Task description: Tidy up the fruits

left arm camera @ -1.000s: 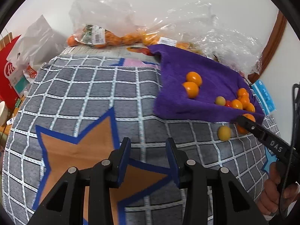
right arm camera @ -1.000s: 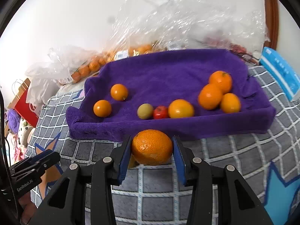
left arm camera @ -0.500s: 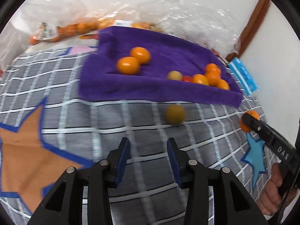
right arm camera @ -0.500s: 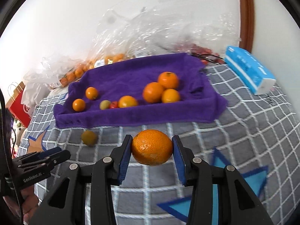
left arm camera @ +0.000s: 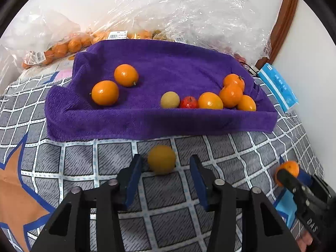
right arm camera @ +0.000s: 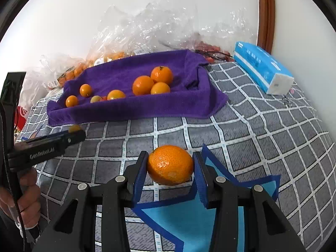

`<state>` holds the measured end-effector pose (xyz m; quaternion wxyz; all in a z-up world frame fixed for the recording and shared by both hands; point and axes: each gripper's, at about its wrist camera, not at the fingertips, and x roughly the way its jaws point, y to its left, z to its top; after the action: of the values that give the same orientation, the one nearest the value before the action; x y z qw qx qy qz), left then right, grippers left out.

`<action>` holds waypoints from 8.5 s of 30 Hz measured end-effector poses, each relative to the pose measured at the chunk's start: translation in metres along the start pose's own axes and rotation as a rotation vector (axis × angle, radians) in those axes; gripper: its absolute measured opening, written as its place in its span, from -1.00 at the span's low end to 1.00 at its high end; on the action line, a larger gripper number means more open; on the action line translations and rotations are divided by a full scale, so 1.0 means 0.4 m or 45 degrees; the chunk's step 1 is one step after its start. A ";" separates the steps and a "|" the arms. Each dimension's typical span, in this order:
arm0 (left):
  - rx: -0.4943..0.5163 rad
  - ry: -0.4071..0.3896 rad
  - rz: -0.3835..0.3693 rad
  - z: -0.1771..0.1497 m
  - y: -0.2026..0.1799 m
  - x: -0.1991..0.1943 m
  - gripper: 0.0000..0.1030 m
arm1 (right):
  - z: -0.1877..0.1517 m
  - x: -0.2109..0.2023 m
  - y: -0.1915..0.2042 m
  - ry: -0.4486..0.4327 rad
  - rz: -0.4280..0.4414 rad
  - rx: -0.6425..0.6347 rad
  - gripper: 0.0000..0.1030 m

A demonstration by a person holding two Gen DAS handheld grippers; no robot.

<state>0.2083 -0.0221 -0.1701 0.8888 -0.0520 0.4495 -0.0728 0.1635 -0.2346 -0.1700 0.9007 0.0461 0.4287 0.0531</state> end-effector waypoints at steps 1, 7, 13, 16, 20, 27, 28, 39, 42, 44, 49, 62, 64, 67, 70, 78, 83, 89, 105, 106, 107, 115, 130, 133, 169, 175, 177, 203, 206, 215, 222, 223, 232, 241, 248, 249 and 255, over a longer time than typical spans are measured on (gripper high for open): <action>0.006 -0.008 0.017 0.000 -0.004 0.003 -0.36 | -0.003 0.003 -0.001 0.005 0.004 0.002 -0.18; 0.093 -0.080 0.143 -0.025 -0.038 -0.006 -0.50 | -0.017 0.003 -0.003 -0.006 0.016 -0.013 -0.18; 0.055 -0.080 0.107 -0.026 -0.024 -0.010 -0.50 | -0.029 0.000 0.002 -0.043 0.011 -0.034 -0.18; 0.040 -0.082 0.089 -0.027 -0.018 -0.010 -0.50 | -0.032 -0.003 0.010 -0.054 0.019 -0.061 -0.18; 0.020 -0.084 0.066 -0.027 -0.012 -0.008 -0.50 | -0.030 0.000 0.024 -0.054 0.021 -0.093 -0.18; -0.052 -0.098 -0.013 -0.023 0.015 -0.015 -0.50 | -0.031 0.000 0.029 -0.056 0.001 -0.103 -0.18; -0.061 -0.101 -0.020 -0.023 0.018 -0.016 -0.50 | -0.030 0.000 0.027 -0.057 0.001 -0.097 -0.18; -0.132 -0.129 -0.076 -0.034 0.044 -0.037 -0.50 | -0.034 -0.005 0.028 -0.060 -0.025 -0.099 -0.18; -0.121 -0.095 -0.073 -0.041 0.045 -0.038 -0.50 | -0.033 -0.010 0.023 -0.050 -0.031 -0.082 -0.18; -0.104 -0.094 -0.046 -0.047 0.045 -0.052 -0.50 | -0.027 -0.019 0.018 -0.046 -0.027 -0.051 -0.18; -0.123 -0.045 -0.040 -0.057 0.063 -0.082 -0.50 | -0.004 -0.052 0.025 -0.062 -0.018 -0.009 -0.18; -0.130 0.002 -0.019 -0.075 0.088 -0.166 -0.50 | 0.055 -0.101 0.057 -0.102 0.008 0.003 -0.18; -0.111 -0.012 0.011 -0.068 0.082 -0.183 -0.50 | 0.064 -0.108 0.059 -0.108 0.012 0.007 -0.18; -0.105 -0.025 0.005 -0.058 0.078 -0.203 -0.50 | 0.077 -0.123 0.065 -0.120 0.010 -0.002 -0.18; -0.094 -0.040 -0.006 -0.045 0.072 -0.220 -0.50 | 0.089 -0.139 0.069 -0.136 0.010 -0.011 -0.18; -0.072 -0.096 -0.002 -0.007 0.054 -0.259 -0.50 | 0.122 -0.161 0.070 -0.166 0.008 -0.022 -0.18; -0.066 -0.125 -0.003 0.022 0.046 -0.276 -0.50 | 0.148 -0.164 0.072 -0.177 0.004 -0.033 -0.18; -0.066 -0.151 -0.007 0.049 0.046 -0.286 -0.50 | 0.175 -0.165 0.074 -0.192 0.011 -0.036 -0.18; -0.115 -0.181 0.013 0.117 0.085 -0.267 -0.50 | 0.231 -0.134 0.054 -0.208 0.039 -0.003 -0.18; -0.115 -0.182 0.013 0.121 0.086 -0.265 -0.50 | 0.234 -0.131 0.055 -0.209 0.037 -0.006 -0.18; -0.114 -0.184 0.012 0.126 0.087 -0.263 -0.50 | 0.239 -0.127 0.055 -0.211 0.034 -0.010 -0.18; -0.105 -0.184 0.022 0.161 0.084 -0.236 -0.50 | 0.274 -0.099 0.060 -0.230 0.030 -0.043 -0.18; -0.081 -0.178 0.049 0.228 0.061 -0.189 -0.50 | 0.355 -0.040 0.053 -0.263 0.018 -0.049 -0.18; -0.083 -0.175 0.052 0.240 0.062 -0.178 -0.50 | 0.370 -0.026 0.050 -0.259 0.022 -0.044 -0.18; -0.081 -0.019 0.001 0.293 0.080 0.039 -0.50 | 0.446 0.246 0.003 -0.105 0.020 -0.063 -0.18; -0.049 0.007 -0.009 0.297 0.052 0.075 -0.50 | 0.450 0.288 0.006 -0.066 0.034 -0.065 -0.18; -0.046 0.013 -0.012 0.298 0.046 0.084 -0.50 | 0.451 0.298 0.009 -0.061 0.041 -0.068 -0.17; -0.011 0.086 -0.020 0.300 0.020 0.175 -0.50 | 0.427 0.377 0.003 0.022 0.060 -0.070 -0.17; -0.018 0.107 -0.027 0.295 0.021 0.186 -0.50 | 0.427 0.380 0.001 0.027 0.069 -0.061 -0.17; -0.009 0.113 -0.015 0.287 0.011 0.196 -0.50 | 0.427 0.381 -0.005 0.038 0.088 -0.039 -0.17; 0.002 0.116 -0.005 0.282 0.006 0.192 -0.50 | 0.425 0.378 -0.007 0.037 0.091 -0.039 -0.16; -0.003 0.117 -0.006 0.282 0.007 0.191 -0.50 | 0.424 0.376 -0.007 0.034 0.088 -0.044 -0.16; -0.034 0.146 -0.020 0.270 0.021 0.167 -0.46 | 0.422 0.355 -0.005 0.022 0.102 -0.046 -0.04; -0.052 0.134 -0.012 0.255 0.024 0.124 -0.33 | 0.435 0.294 0.003 -0.033 0.092 -0.046 0.10; -0.090 0.129 -0.028 0.238 0.039 0.074 -0.26 | 0.407 0.241 0.021 -0.018 0.060 -0.074 0.11; -0.090 0.124 -0.022 0.235 0.039 0.061 -0.24 | 0.403 0.232 0.023 -0.018 0.053 -0.073 0.11; -0.092 0.089 -0.004 0.212 0.034 -0.023 -0.05 | 0.368 0.140 0.038 -0.022 0.020 -0.060 0.22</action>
<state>0.2724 -0.0050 -0.1147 0.8700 -0.0821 0.4824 -0.0599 0.3121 -0.2176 -0.1184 0.9048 0.0288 0.4191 0.0697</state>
